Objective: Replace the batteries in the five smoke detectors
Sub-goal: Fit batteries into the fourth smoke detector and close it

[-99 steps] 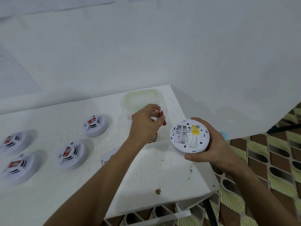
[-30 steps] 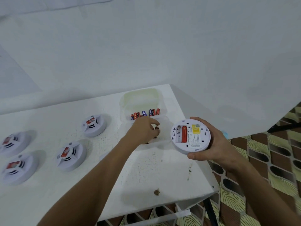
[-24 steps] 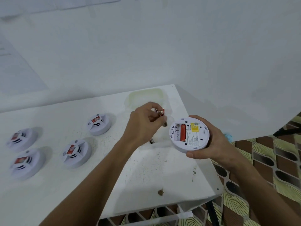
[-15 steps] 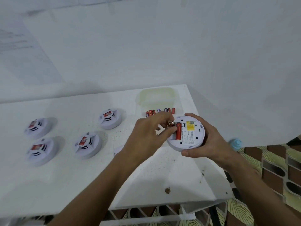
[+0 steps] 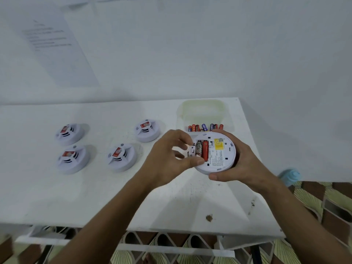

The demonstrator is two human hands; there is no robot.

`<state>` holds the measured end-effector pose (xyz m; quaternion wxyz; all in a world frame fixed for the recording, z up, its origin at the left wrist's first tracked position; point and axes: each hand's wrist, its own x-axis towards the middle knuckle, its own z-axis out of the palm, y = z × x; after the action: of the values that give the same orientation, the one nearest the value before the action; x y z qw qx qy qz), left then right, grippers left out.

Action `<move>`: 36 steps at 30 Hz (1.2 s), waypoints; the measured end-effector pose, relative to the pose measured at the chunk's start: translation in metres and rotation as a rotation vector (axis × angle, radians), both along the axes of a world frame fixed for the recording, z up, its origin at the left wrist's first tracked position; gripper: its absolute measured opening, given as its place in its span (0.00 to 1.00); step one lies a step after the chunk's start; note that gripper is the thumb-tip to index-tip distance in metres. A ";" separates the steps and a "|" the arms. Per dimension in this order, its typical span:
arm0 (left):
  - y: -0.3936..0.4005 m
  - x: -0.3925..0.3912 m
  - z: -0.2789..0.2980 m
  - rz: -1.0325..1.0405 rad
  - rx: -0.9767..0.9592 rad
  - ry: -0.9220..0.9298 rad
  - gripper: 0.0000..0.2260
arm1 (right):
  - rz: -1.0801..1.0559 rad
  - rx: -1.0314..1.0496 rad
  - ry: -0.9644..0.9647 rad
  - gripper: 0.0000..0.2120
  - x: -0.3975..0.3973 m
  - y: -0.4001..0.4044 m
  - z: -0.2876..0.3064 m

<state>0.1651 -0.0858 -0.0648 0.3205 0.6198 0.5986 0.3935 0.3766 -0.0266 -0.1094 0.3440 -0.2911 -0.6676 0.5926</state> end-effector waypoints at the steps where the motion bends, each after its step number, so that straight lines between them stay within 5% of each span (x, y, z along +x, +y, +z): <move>1: 0.000 -0.004 0.004 0.020 -0.093 -0.024 0.18 | 0.013 -0.001 -0.002 0.44 -0.003 -0.001 0.000; 6: -0.010 -0.018 0.012 -0.002 -0.383 -0.295 0.33 | 0.067 0.006 -0.019 0.44 -0.016 -0.003 0.002; 18: -0.021 -0.030 -0.002 0.087 -0.394 -0.515 0.26 | 0.110 0.065 -0.090 0.47 -0.034 -0.003 0.003; 22: -0.016 -0.038 -0.013 0.155 -0.385 -0.376 0.15 | 0.097 0.045 -0.105 0.46 -0.027 -0.004 0.000; 25: -0.011 -0.059 -0.039 0.249 -0.313 0.133 0.21 | 0.064 0.022 -0.100 0.45 -0.015 -0.006 0.001; 28: -0.009 -0.072 -0.063 0.126 -0.385 0.522 0.33 | 0.044 0.005 -0.096 0.45 -0.006 -0.007 0.002; 36: -0.003 -0.078 -0.083 0.029 -0.406 0.630 0.25 | 0.045 0.007 -0.117 0.45 -0.007 -0.011 0.000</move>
<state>0.0875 -0.0888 -0.1476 0.2314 0.6258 0.7424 0.0611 0.3695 -0.0376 -0.1089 0.2919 -0.3091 -0.6950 0.5799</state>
